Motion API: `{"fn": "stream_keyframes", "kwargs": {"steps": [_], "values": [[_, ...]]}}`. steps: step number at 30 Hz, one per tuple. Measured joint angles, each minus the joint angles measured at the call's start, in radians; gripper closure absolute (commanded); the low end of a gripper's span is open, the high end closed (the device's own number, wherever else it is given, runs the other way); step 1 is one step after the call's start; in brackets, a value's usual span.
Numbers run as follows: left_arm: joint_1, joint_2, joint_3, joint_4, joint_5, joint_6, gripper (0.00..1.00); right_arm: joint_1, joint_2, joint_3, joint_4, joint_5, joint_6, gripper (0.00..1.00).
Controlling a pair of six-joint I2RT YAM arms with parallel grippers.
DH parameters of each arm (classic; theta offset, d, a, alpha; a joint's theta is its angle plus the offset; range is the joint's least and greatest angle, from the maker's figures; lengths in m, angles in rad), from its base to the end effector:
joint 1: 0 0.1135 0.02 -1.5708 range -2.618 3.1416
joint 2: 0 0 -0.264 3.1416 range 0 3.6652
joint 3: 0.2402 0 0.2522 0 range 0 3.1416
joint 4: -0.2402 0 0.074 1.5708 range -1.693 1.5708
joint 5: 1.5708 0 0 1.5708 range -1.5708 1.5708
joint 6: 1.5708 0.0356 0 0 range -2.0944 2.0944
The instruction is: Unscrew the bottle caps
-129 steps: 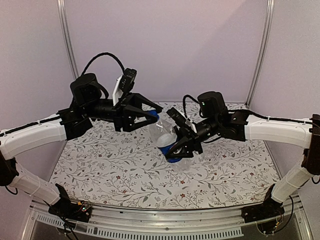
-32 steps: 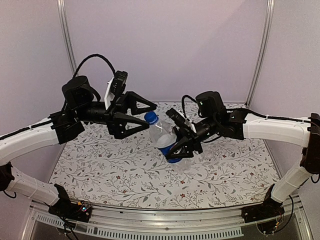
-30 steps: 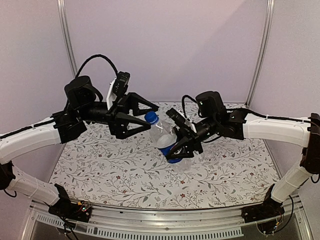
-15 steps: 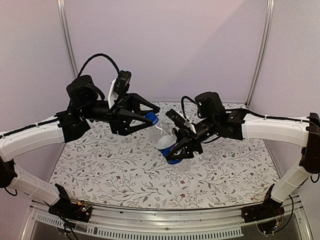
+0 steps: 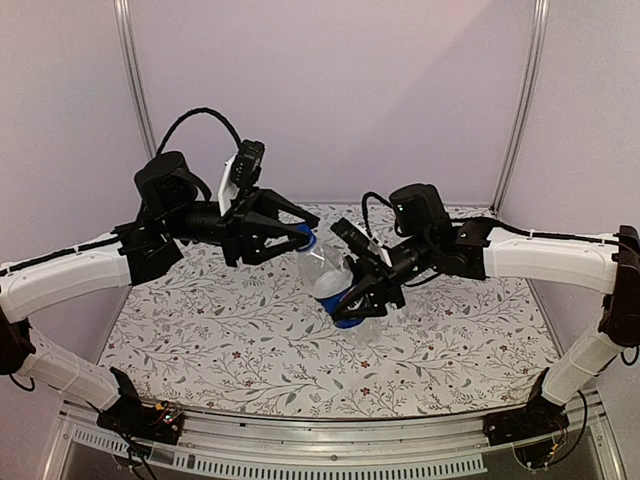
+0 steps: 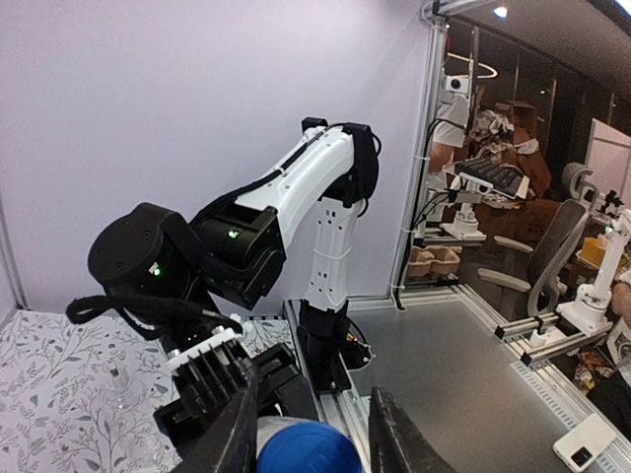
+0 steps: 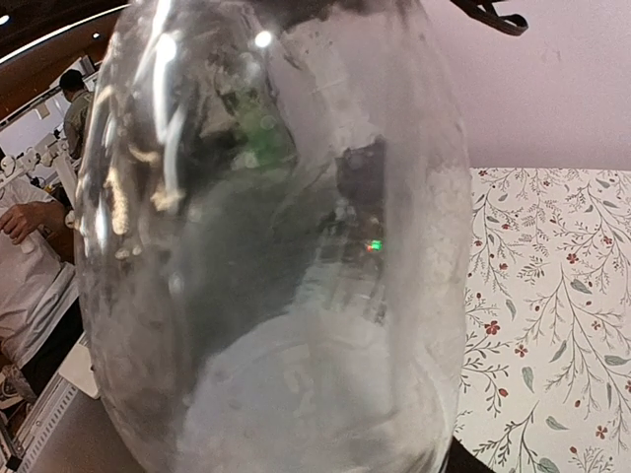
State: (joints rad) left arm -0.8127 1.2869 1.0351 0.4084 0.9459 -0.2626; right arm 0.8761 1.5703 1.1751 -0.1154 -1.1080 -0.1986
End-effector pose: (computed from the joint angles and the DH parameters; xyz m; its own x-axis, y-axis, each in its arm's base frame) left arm 0.1797 -0.2318 0.3788 -0.1497 -0.0628 -0.9867 0.9700 -0.2028 -0.1343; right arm 0.1980 0.2873 0.2946 -0.1404 -0.3061 -0.9416 -0.8879 -0.3818 0.2566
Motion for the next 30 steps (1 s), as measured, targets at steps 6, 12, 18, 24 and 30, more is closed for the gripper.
{"fn": "stream_keyframes", "kwargs": {"steps": [6,12,18,24,30], "values": [[0.003,-0.005,-0.013,-0.002,-0.037,0.002,0.75,0.000,0.000,0.000,0.000,0.039,0.005,0.53],[0.006,-0.035,-0.040,-0.023,-0.114,0.002,0.83,0.000,-0.003,0.000,0.001,0.131,0.020,0.53],[0.004,-0.084,-0.085,-0.047,-0.346,-0.077,0.86,0.001,-0.008,0.019,0.001,0.324,0.031,0.53],[-0.036,-0.102,-0.089,-0.111,-0.646,-0.157,0.85,0.007,-0.008,0.036,-0.001,0.540,0.035,0.53],[-0.075,-0.102,-0.078,-0.187,-0.853,-0.219,0.81,0.013,0.010,0.042,-0.002,0.647,0.025,0.54]]}}
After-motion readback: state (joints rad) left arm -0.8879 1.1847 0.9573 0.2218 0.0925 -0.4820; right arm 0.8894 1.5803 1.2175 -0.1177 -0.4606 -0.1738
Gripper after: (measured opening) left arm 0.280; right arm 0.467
